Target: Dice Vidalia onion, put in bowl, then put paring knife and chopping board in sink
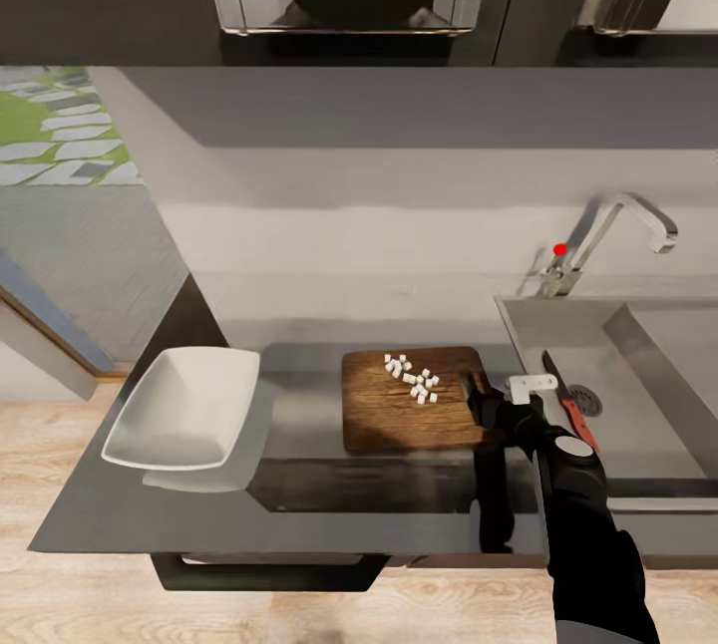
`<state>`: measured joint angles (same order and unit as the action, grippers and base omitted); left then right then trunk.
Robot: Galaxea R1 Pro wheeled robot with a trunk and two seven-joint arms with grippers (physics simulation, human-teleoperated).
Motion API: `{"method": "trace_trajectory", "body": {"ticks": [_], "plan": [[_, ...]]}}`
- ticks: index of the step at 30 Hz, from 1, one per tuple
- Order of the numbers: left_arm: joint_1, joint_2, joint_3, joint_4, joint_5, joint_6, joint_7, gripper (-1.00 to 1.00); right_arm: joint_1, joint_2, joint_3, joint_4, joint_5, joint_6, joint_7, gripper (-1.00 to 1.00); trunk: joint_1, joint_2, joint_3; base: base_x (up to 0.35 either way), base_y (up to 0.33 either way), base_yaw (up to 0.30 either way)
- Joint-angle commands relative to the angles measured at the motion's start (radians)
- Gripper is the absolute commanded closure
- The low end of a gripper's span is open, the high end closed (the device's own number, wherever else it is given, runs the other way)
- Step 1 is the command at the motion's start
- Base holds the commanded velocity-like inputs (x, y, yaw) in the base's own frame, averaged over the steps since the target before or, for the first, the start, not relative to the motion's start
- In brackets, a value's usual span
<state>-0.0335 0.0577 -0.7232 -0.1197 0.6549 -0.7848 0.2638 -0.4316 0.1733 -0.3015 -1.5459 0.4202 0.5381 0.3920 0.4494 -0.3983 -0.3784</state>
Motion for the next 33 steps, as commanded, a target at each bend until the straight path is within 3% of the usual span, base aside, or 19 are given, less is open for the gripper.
{"method": "trace_trajectory", "body": {"ticks": [1,33], "plan": [[0.0,0.001,-0.009,-0.001,0.001,-0.001,0.009,-1.0,-0.001,0.001,-0.002,-0.001,0.008,0.003,0.01,1.0,0.001,-0.002,0.0,0.027,0.0,0.0],[0.0,0.001,-0.01,-0.001,0.0,-0.002,0.009,-1.0,-0.001,0.001,-0.002,0.003,0.008,0.005,0.01,1.0,0.001,-0.002,0.05,0.001,0.0,0.0]]}}
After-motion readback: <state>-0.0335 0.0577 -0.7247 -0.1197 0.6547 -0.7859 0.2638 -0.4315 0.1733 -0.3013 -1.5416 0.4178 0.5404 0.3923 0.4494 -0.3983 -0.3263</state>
